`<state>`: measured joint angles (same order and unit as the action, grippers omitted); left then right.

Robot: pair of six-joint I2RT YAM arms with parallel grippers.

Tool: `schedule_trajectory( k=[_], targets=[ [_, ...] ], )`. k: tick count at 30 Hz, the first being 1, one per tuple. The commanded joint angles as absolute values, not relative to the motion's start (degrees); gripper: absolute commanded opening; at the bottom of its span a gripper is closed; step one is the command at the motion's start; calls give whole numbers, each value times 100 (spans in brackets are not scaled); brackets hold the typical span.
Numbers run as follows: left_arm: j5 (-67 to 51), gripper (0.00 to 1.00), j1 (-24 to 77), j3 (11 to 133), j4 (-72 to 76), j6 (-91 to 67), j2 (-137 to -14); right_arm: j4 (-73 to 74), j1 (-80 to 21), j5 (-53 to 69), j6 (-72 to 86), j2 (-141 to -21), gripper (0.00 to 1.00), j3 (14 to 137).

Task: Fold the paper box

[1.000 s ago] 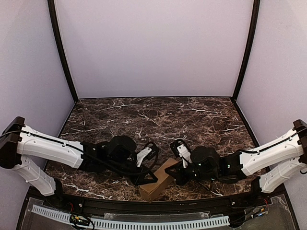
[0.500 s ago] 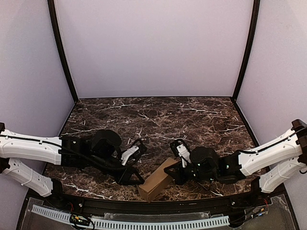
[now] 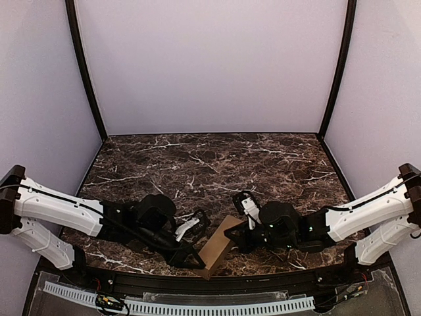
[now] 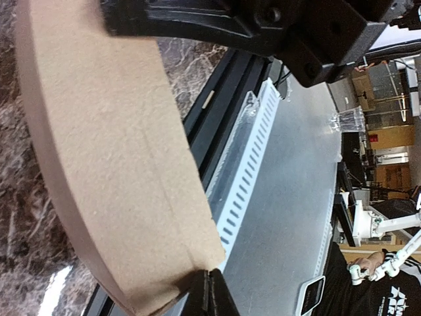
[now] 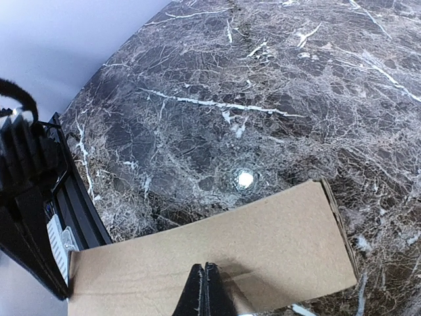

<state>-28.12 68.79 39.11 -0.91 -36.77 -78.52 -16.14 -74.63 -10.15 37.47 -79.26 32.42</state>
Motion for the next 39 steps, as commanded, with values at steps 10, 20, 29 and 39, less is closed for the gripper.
schedule_trajectory(
  k=[10,20,29,39],
  targets=[
    [-2237,1,6935,3579,-536,-3524,-8044,-404,-7505,-1086,3800,-8081,0,3102],
    [-1171,9,6935,4336,-672,-3287,-7249,-346,-7456,-1444,3842,-8024,0,3262],
    [-145,20,6907,4989,-1214,-2811,-7084,344,-7470,-1385,3407,-6831,0,3602],
    [346,47,6558,4884,-1262,-2671,-6983,1813,-7499,-862,3854,-5168,0,3222]
  ],
)
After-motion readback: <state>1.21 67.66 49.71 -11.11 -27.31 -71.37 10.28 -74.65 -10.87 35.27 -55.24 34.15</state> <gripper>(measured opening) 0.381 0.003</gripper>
